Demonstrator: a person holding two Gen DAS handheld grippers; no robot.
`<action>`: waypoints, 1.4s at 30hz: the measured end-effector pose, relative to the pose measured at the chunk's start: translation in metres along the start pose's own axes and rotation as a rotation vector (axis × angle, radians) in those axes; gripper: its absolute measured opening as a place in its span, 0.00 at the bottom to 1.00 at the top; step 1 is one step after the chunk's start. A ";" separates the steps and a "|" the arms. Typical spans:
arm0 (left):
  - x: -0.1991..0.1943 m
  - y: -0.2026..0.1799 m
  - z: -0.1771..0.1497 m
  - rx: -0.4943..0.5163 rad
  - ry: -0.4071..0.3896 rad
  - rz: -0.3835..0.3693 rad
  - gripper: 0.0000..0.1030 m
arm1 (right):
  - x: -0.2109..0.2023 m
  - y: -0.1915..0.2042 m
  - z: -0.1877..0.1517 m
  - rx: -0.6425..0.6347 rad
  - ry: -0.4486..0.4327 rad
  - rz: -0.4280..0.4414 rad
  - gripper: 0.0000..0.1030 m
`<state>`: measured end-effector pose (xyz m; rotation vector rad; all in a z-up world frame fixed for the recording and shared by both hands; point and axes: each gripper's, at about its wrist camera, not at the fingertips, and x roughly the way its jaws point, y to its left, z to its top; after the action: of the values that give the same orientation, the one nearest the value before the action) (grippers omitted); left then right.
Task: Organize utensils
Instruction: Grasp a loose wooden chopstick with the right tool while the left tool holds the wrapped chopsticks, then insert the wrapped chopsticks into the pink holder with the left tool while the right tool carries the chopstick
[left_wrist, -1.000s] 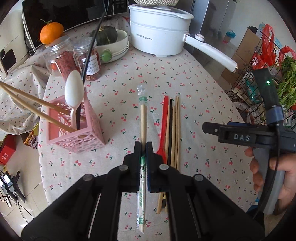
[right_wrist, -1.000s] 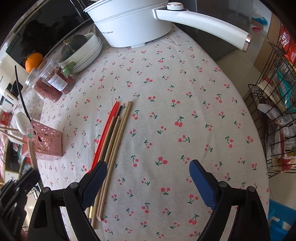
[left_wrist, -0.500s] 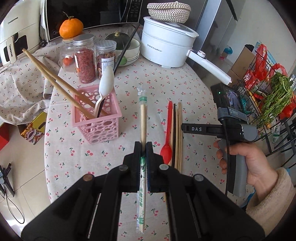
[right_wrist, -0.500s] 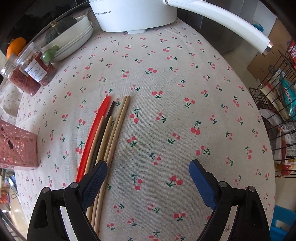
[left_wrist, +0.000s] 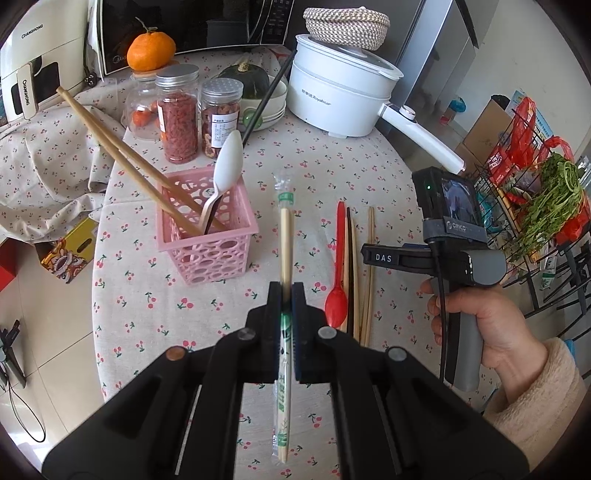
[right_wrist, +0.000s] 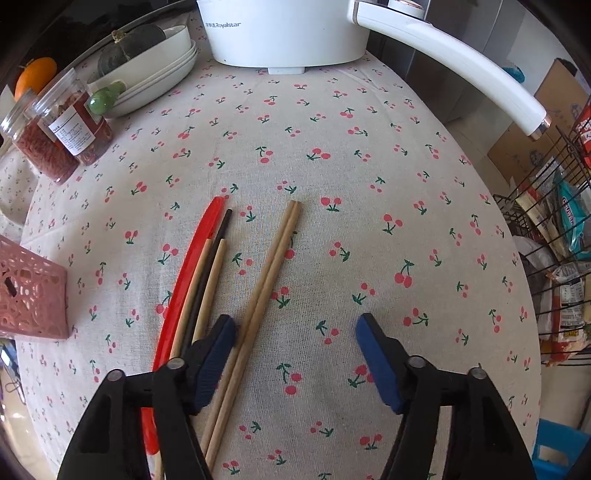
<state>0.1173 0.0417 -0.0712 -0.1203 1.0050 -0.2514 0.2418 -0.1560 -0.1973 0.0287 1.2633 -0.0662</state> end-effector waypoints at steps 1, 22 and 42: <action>0.000 -0.001 0.000 -0.001 -0.001 0.001 0.06 | -0.002 0.001 0.000 -0.010 -0.001 0.009 0.40; -0.069 0.018 0.019 -0.105 -0.418 0.024 0.06 | -0.103 -0.018 -0.006 0.050 -0.243 0.394 0.09; -0.030 0.041 0.053 -0.300 -0.808 0.198 0.06 | -0.152 -0.014 -0.014 0.032 -0.410 0.436 0.09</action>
<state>0.1533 0.0881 -0.0268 -0.3603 0.2381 0.1343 0.1820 -0.1639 -0.0560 0.3029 0.8243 0.2723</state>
